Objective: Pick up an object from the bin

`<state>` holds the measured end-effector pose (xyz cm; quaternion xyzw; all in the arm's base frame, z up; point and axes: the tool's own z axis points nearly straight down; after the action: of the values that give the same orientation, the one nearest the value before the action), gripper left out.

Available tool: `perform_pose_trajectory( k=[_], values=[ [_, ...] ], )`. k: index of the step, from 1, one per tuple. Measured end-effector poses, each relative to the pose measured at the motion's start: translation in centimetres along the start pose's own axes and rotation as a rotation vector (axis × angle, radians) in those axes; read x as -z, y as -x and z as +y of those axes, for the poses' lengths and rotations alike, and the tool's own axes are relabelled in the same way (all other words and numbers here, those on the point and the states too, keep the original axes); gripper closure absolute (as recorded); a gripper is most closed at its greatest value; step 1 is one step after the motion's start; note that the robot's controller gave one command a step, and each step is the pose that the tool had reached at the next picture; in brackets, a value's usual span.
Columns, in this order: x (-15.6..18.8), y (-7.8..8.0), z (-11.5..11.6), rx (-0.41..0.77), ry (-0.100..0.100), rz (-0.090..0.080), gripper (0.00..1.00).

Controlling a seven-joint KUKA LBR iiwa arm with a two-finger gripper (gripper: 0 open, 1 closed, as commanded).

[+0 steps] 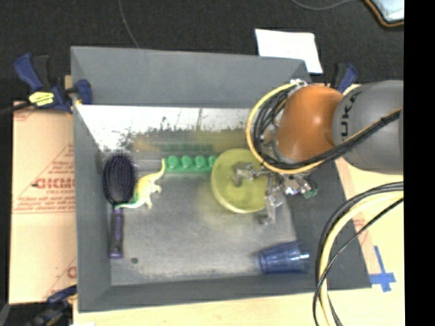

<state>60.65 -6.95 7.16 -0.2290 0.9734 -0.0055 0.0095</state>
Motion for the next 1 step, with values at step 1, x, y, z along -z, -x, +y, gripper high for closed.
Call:
perform_pose_trajectory(
  k=[1],
  values=[
    [0.51,0.22,1.18,0.230,-0.008,-0.004,1.00]
  ],
)
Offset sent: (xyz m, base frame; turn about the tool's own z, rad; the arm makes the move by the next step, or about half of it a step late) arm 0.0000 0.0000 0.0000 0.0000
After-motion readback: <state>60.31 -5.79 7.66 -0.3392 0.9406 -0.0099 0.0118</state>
